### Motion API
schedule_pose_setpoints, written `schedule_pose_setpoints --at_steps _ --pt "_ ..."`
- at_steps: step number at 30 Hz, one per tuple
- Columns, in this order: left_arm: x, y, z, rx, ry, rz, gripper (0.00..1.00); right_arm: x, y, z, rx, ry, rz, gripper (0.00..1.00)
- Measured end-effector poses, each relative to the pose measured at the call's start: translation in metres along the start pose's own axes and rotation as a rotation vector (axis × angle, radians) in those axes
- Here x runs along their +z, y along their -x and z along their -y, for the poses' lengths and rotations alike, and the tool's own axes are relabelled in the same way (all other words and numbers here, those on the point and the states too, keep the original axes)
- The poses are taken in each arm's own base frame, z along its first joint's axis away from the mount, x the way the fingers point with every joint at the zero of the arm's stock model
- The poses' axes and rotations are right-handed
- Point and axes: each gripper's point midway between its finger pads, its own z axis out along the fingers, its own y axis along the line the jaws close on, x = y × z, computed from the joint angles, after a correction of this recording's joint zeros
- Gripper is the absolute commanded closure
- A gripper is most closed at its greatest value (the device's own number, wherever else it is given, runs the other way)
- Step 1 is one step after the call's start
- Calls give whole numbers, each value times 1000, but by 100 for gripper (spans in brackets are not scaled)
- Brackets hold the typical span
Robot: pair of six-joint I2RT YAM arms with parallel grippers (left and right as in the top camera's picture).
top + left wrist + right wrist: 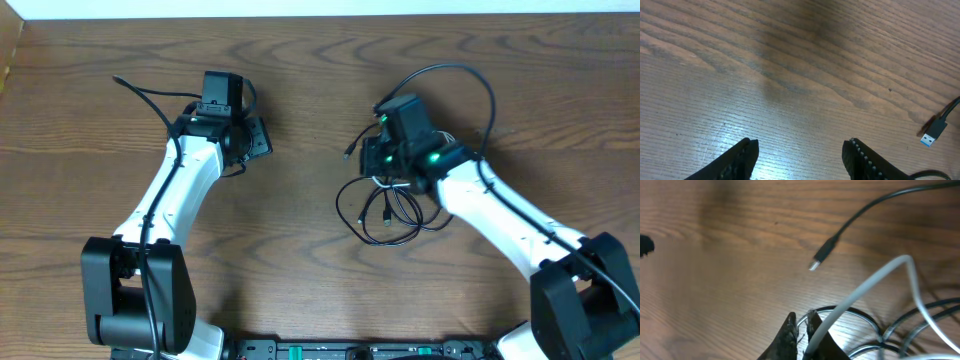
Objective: Untangle cables
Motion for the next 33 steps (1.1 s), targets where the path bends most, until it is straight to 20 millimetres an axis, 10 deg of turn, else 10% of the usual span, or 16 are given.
schedule_pose_setpoints --at_steps 14,25,33 --pt "0 0 0 0 0 0 41 14 -26 -43 -72 41 65 99" --pt "0 0 0 0 0 0 41 1 -51 -143 -391 333 127 99" --pt "0 0 0 0 0 0 41 2 -56 -147 -468 300 154 99"
